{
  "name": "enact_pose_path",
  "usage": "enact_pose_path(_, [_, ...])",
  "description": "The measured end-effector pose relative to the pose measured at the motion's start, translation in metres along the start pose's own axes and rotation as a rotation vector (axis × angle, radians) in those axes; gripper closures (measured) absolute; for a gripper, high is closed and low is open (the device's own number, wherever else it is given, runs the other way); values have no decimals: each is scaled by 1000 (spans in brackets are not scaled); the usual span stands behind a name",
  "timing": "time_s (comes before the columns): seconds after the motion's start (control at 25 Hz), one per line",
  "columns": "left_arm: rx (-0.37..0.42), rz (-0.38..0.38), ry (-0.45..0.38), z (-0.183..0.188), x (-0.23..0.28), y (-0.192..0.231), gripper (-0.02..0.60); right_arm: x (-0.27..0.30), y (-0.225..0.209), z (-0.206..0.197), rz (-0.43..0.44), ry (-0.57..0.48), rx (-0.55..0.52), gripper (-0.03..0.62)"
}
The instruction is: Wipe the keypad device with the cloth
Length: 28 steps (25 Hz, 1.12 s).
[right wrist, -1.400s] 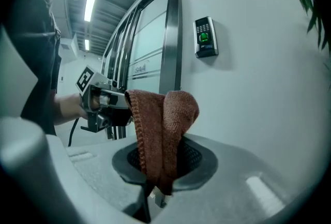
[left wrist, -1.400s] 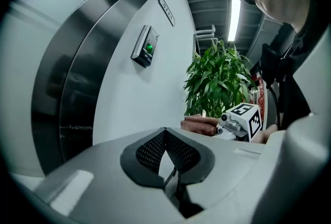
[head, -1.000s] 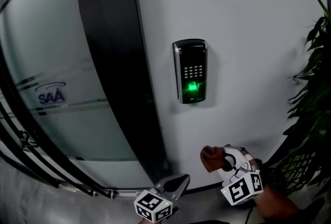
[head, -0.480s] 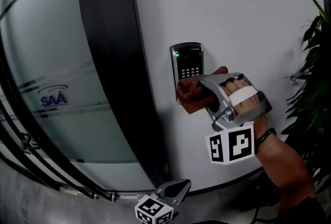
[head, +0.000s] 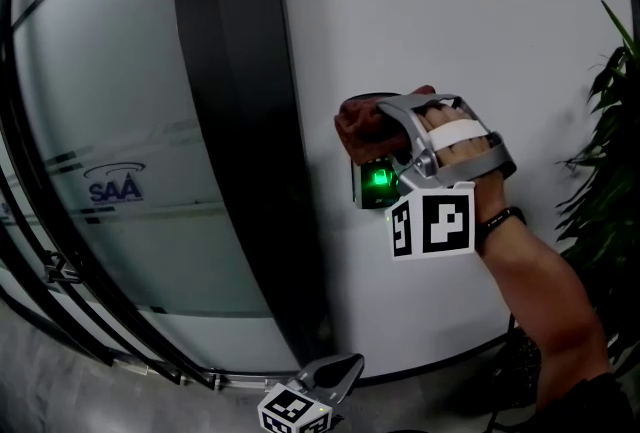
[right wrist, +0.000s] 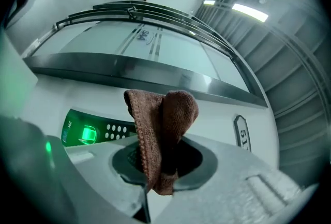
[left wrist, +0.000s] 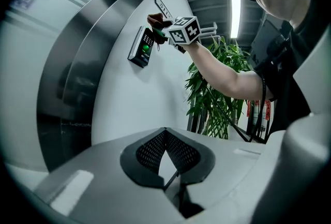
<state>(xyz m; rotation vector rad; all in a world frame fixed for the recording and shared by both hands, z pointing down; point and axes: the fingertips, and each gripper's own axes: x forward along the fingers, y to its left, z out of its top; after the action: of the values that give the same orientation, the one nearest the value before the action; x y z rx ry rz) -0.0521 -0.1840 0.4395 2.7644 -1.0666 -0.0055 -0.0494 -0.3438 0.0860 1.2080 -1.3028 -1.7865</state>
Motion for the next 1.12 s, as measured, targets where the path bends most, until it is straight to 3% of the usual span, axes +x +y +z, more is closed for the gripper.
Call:
enact_pose_path(0.32, [-11, -3, 2, -4, 1, 1, 565, 14, 4, -3, -34, 52, -6, 539])
enact_pose_path(1.12, [-17, -10, 11, -4, 5, -2, 565, -6, 62, 1, 49, 43, 41, 539])
